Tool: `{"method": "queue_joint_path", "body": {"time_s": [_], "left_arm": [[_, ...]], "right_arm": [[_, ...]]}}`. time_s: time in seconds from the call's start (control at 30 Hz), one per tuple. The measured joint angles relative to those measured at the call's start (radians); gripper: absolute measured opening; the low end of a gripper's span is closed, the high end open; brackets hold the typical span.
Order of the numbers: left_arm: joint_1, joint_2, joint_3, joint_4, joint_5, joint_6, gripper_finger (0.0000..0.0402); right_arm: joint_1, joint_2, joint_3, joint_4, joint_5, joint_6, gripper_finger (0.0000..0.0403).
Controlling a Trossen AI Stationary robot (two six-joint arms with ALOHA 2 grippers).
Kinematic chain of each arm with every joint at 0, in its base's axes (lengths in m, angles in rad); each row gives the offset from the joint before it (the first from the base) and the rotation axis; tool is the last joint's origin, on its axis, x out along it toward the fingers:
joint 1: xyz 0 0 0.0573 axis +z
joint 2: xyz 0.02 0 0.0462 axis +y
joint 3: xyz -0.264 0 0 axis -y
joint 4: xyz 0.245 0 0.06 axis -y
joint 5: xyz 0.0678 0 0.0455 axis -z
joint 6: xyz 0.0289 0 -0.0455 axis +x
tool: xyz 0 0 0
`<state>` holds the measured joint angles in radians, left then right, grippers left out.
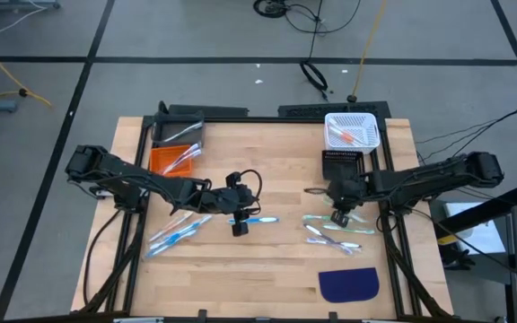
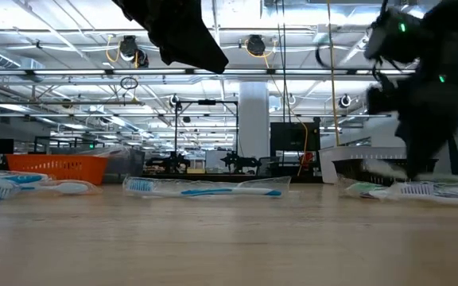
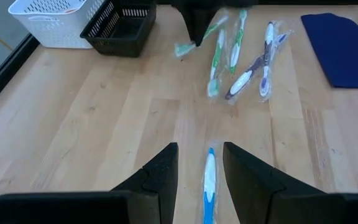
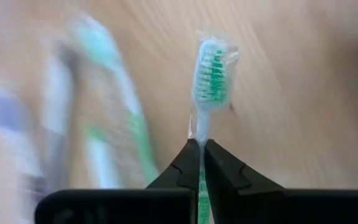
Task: Pick & Place Toothbrushes
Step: Put the green toothbrush into the gray bin
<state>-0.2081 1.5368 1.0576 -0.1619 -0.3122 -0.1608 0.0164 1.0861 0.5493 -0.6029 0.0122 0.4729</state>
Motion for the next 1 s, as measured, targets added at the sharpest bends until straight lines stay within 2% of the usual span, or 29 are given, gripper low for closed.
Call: {"method": "queue_joint_path", "body": {"time_s": [0.43,1.0], "left_arm": [[0.002,0.000,0.000,0.024,-0.004,-0.003,0.0129],[0.008,0.000,0.000,0.246,-0.005,0.009,0.0129]], "right_arm": [[-0.001,-0.090,0.048,0.340,0.044,-0.129,0.0003],[-0.001,-0.102,0.048,0.960,0.044,-0.324,0.0001]]}}
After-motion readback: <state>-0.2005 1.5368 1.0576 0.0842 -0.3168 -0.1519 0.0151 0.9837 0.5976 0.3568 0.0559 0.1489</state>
